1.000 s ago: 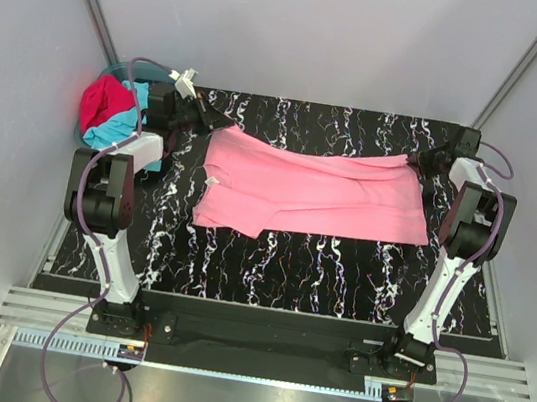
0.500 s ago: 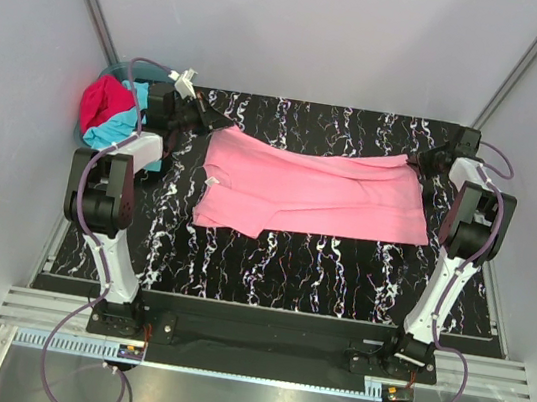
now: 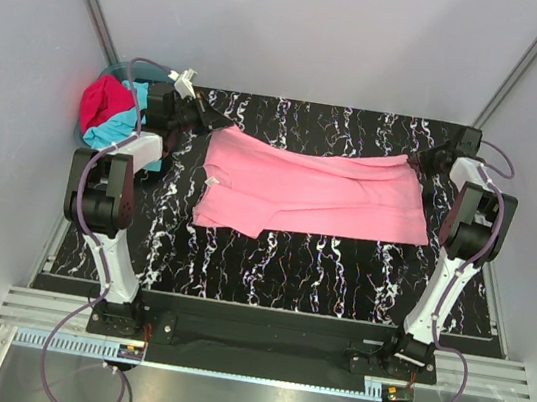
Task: Fold and stack the t-shirts
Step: Fold the tshirt
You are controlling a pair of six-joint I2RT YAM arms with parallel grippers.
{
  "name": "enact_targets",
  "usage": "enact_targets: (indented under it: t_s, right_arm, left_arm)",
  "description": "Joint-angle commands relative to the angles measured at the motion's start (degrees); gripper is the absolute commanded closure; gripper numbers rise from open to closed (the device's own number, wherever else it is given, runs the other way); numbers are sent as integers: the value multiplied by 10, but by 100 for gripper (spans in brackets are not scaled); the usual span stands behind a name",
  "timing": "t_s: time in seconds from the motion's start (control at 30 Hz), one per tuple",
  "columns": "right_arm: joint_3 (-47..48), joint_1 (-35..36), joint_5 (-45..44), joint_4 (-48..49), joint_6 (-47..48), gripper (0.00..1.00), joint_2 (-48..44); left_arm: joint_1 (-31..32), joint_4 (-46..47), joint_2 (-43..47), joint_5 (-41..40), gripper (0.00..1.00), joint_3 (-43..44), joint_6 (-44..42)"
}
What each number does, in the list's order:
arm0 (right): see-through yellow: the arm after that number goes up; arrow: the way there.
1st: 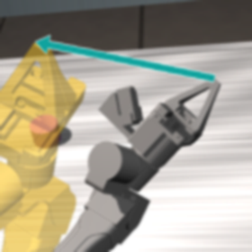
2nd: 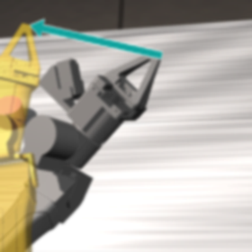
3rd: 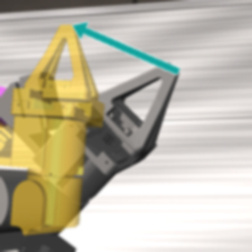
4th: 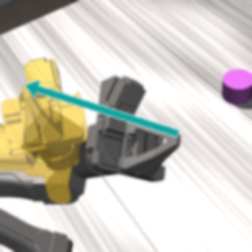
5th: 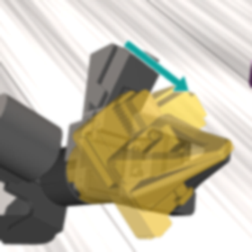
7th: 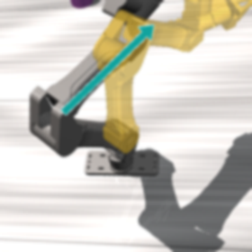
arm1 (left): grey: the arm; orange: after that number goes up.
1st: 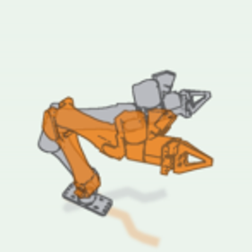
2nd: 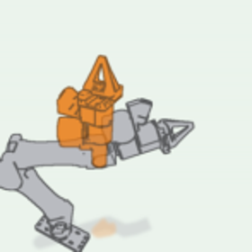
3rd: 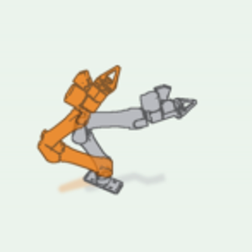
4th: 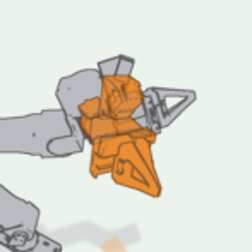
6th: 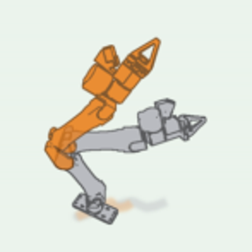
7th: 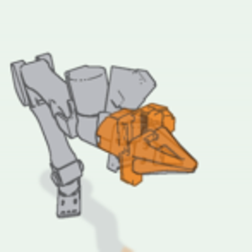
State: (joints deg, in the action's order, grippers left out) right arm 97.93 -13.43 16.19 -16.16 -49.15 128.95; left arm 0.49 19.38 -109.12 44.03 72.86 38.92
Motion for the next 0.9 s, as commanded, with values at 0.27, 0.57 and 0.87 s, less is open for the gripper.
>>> enact_targets:
  t_s: [0.27,0.57,0.87]
  right_arm:
    - [71,3,46,45,-18,100,-133]
    - [7,5,33,69,-17,100,-188]
    - [-125,5,-25,125,-9,100,-266]
  left_arm:
    - [-4,39,17,17,100,2,-2]
    - [-2,49,27,17,100,-8,8]
    - [-2,57,56,11,100,-47,11]
